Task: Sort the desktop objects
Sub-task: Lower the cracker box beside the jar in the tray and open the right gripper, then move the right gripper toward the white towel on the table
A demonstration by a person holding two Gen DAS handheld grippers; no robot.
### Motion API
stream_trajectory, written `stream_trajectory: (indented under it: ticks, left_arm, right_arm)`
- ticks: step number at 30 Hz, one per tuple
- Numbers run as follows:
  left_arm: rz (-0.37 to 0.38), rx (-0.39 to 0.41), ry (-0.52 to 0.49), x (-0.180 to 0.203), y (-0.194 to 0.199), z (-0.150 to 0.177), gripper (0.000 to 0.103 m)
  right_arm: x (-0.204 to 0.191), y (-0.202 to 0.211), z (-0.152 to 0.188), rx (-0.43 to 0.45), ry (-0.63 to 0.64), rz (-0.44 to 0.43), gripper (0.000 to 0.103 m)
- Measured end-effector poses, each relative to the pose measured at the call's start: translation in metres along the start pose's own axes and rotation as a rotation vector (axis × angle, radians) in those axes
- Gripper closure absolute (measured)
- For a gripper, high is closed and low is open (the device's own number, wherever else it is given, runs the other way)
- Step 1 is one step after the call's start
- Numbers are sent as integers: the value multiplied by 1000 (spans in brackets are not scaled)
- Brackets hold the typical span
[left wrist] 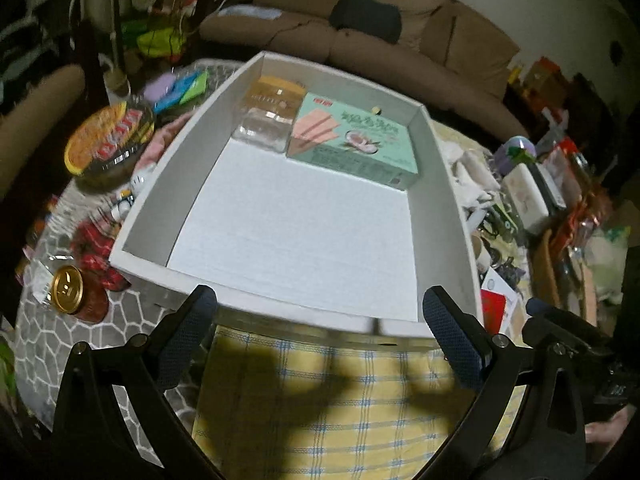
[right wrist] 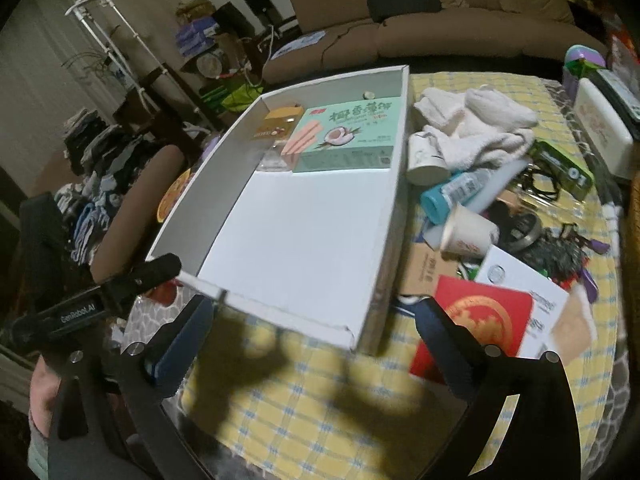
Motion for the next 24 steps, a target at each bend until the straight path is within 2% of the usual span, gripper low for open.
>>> stream_trajectory:
  ticks: [4, 7, 14, 18, 20, 24]
  left_arm:
    - [-32, 48, -71, 18, 15, 10, 0]
    - [-21, 72, -102, 30, 20, 16, 0]
    - [-75, 103, -211, 62, 15, 31, 0]
    - [-79, 112, -250, 78, 8, 41, 0]
    - [-53, 135, -282, 86, 8, 47, 0]
    - [45, 207, -329, 98, 11, 58, 0]
  right_arm:
    - [11, 18, 13, 52, -5, 10, 1]
    - [26, 30, 22, 91, -16, 37, 1]
    - [53, 59, 44, 201, 28, 170, 1]
    - [78, 65, 52, 224, -12, 177, 1]
    - [97, 71, 56, 241, -49, 182, 1]
    - [142, 82, 63, 259, -163, 164, 1]
Point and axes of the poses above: each gripper's, at about its wrist camera, not at the fingertips, and y roughly against the way its jaws point, x to its right, z to its underside, the point moved 4 cm from there along -y, roughly the way its jaws point, and after that the axes turned 3 degrees about z, right-handed, at the moved point
